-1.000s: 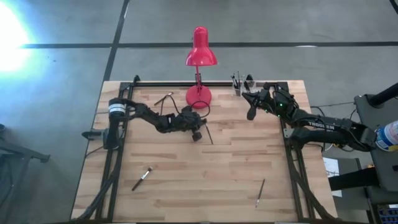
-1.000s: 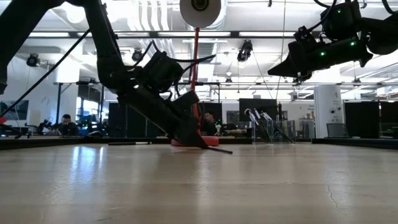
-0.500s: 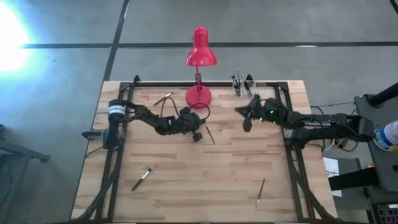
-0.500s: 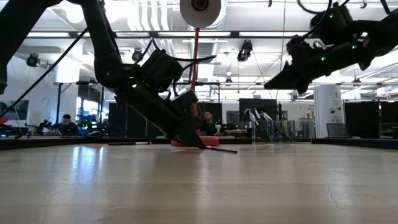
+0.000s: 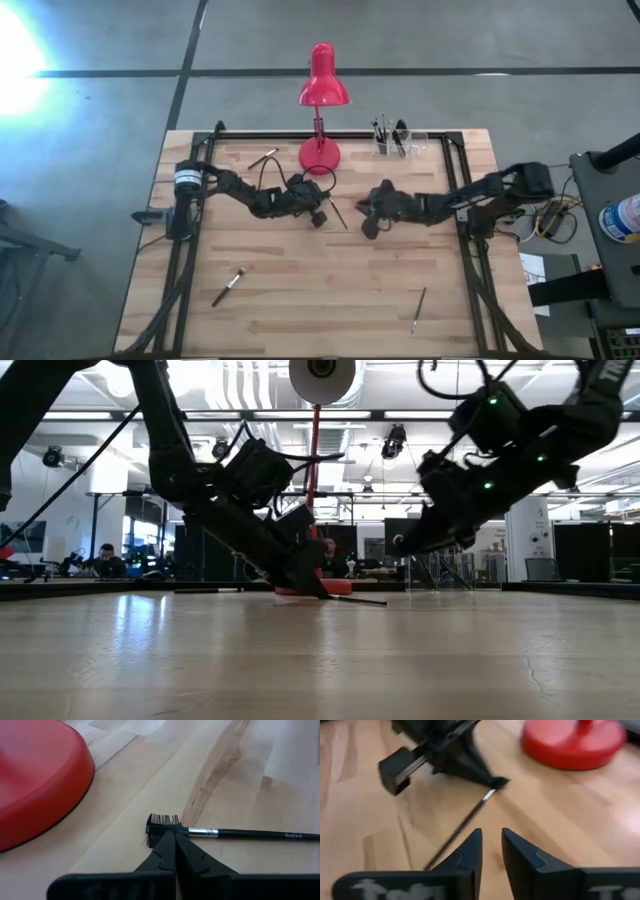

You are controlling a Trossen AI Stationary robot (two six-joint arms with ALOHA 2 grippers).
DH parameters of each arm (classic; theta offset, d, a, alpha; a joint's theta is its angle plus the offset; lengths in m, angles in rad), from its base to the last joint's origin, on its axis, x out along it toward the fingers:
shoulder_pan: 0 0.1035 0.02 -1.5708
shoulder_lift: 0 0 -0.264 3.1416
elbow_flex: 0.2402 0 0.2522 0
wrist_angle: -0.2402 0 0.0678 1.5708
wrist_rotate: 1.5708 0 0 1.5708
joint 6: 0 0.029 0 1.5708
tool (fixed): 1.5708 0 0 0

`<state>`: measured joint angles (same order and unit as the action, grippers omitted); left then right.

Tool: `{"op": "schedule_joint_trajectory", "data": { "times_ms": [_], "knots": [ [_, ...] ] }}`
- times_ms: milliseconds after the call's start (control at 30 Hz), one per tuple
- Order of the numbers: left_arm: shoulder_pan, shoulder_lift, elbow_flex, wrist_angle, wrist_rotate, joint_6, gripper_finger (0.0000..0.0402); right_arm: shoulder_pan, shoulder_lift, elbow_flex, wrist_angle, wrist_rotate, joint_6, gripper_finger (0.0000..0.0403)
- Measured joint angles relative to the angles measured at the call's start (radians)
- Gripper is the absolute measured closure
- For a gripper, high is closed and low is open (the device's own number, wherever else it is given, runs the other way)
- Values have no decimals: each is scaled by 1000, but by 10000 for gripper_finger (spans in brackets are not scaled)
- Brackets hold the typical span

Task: Sort items
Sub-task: Put the black brow brush into the transparent organizer

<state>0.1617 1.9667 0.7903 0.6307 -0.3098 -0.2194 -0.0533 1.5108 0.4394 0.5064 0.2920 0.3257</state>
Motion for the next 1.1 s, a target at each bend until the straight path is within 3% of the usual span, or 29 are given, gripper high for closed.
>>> {"op": "schedule_joint_trajectory", "data": {
  "times_ms": [200,367,867,1100],
  "knots": [
    [-1,0,-7,10,-6,-16,401,60,156,104,-29,-1,35,298],
    [-1,0,-8,13,-5,-17,401,77,239,165,-68,-1,41,292],
    [-1,0,-10,20,-6,-25,402,83,304,198,-87,-28,46,359],
    [-1,0,-10,20,-6,-25,402,86,302,200,-135,-30,59,360]
  ]
}}
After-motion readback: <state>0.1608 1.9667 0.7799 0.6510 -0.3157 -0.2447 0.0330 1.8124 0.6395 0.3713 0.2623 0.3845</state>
